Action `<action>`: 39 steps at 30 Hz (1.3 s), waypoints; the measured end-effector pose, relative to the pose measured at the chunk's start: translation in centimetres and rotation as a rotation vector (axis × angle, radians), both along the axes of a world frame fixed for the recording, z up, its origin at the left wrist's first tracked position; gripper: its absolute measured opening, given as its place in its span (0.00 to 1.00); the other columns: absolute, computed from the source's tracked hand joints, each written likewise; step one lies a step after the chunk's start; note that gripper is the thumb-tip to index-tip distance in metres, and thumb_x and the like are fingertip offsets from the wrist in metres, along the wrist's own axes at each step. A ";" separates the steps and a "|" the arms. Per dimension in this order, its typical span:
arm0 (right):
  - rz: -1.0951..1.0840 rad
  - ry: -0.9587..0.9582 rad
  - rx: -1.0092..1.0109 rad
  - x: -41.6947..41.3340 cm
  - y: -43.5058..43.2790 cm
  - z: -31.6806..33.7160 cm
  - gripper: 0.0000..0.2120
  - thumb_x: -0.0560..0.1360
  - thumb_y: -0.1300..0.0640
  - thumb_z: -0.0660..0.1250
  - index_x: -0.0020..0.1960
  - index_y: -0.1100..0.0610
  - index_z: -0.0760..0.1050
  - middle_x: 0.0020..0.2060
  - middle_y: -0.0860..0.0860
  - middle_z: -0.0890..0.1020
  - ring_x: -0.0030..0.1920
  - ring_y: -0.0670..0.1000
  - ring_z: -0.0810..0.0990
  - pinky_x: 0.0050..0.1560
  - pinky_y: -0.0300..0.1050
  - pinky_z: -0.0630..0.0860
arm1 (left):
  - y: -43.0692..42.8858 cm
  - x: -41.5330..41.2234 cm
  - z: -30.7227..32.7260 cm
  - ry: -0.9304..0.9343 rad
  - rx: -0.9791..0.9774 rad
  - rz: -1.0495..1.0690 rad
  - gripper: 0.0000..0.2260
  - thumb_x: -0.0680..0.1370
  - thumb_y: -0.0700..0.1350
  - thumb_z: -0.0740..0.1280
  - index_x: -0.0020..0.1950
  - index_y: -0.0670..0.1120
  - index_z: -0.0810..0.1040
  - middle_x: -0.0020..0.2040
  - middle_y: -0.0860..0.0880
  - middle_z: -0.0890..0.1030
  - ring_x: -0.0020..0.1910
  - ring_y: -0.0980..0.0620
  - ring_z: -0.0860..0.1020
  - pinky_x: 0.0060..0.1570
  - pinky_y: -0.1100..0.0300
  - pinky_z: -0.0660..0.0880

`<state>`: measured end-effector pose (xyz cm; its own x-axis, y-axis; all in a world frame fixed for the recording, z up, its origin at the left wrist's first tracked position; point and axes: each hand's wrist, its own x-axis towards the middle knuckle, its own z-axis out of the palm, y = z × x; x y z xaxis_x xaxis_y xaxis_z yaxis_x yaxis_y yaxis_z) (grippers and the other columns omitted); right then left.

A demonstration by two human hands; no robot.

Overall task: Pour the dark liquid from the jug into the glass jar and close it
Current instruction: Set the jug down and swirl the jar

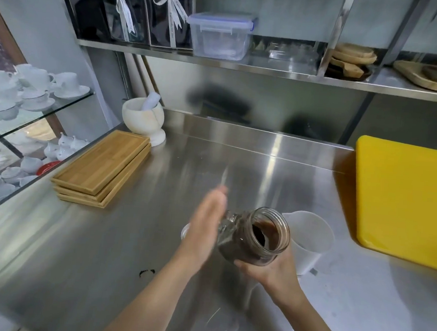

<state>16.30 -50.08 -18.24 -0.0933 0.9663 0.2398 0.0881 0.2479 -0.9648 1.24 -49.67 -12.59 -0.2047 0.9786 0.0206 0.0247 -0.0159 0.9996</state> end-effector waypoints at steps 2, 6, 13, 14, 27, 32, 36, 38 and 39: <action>0.010 0.006 0.011 -0.1 -0.3 0.4 0.32 0.52 0.60 0.77 0.55 0.60 0.72 0.48 0.47 0.82 0.50 0.45 0.80 0.51 0.33 0.73 | -0.9 1.1 -0.4 0.101 -0.081 -0.166 0.15 0.78 0.51 0.58 0.64 0.53 0.72 0.60 0.58 0.75 0.54 0.69 0.72 0.47 0.85 0.64; 0.009 0.036 0.005 0.1 -0.8 0.5 0.33 0.53 0.61 0.78 0.56 0.60 0.71 0.50 0.47 0.82 0.52 0.46 0.80 0.52 0.35 0.73 | -1.0 0.8 -0.3 0.066 -0.065 -0.152 0.16 0.78 0.53 0.57 0.64 0.55 0.71 0.64 0.59 0.72 0.59 0.67 0.70 0.52 0.80 0.65; -0.017 0.085 -0.075 0.8 -1.5 -0.6 0.42 0.50 0.59 0.80 0.61 0.62 0.67 0.55 0.57 0.78 0.56 0.50 0.78 0.56 0.37 0.73 | -0.1 -1.3 1.2 -0.051 0.105 0.112 0.11 0.78 0.52 0.58 0.59 0.58 0.73 0.64 0.57 0.74 0.63 0.65 0.70 0.59 0.71 0.65; -0.016 0.087 -0.087 1.0 -1.6 -0.7 0.42 0.50 0.60 0.80 0.61 0.62 0.67 0.55 0.57 0.78 0.56 0.50 0.78 0.56 0.37 0.73 | -0.1 -1.5 1.2 -0.105 0.167 0.239 0.10 0.77 0.51 0.59 0.57 0.57 0.75 0.63 0.55 0.76 0.63 0.63 0.71 0.62 0.67 0.65; -0.014 0.153 -0.162 2.2 -1.8 -1.1 0.45 0.47 0.57 0.79 0.61 0.59 0.66 0.55 0.55 0.79 0.56 0.50 0.78 0.57 0.45 0.74 | -1.6 0.3 1.0 0.014 0.118 0.379 0.16 0.79 0.50 0.56 0.67 0.52 0.68 0.65 0.59 0.69 0.64 0.64 0.67 0.54 0.80 0.63; 0.021 0.158 -0.133 0.9 -2.1 -0.7 0.41 0.47 0.61 0.76 0.59 0.61 0.68 0.50 0.53 0.81 0.53 0.50 0.79 0.52 0.39 0.75 | -2.6 1.6 -0.2 0.137 0.083 0.051 0.13 0.79 0.46 0.57 0.64 0.52 0.69 0.59 0.58 0.74 0.57 0.69 0.71 0.61 0.63 0.64; 0.039 0.202 -0.113 0.1 -3.0 -0.4 0.40 0.46 0.61 0.74 0.57 0.61 0.68 0.49 0.54 0.80 0.50 0.47 0.80 0.47 0.35 0.76 | -3.3 1.7 -1.9 0.235 0.024 -0.097 0.08 0.77 0.50 0.61 0.53 0.50 0.76 0.49 0.55 0.80 0.49 0.61 0.76 0.54 0.66 0.70; 0.033 0.179 -0.106 -0.4 -3.4 -0.5 0.41 0.45 0.61 0.74 0.58 0.62 0.67 0.50 0.56 0.79 0.50 0.47 0.80 0.47 0.35 0.76 | -3.3 0.8 -1.5 0.229 0.062 -0.004 0.10 0.77 0.50 0.61 0.38 0.49 0.74 0.34 0.55 0.75 0.35 0.58 0.72 0.40 0.66 0.68; 0.038 0.167 -0.106 -0.7 -3.5 -0.5 0.42 0.45 0.61 0.74 0.58 0.63 0.67 0.51 0.57 0.79 0.51 0.48 0.80 0.48 0.36 0.75 | -3.2 0.4 -1.7 0.238 0.076 0.018 0.15 0.77 0.51 0.61 0.32 0.48 0.68 0.30 0.53 0.69 0.31 0.56 0.67 0.35 0.63 0.66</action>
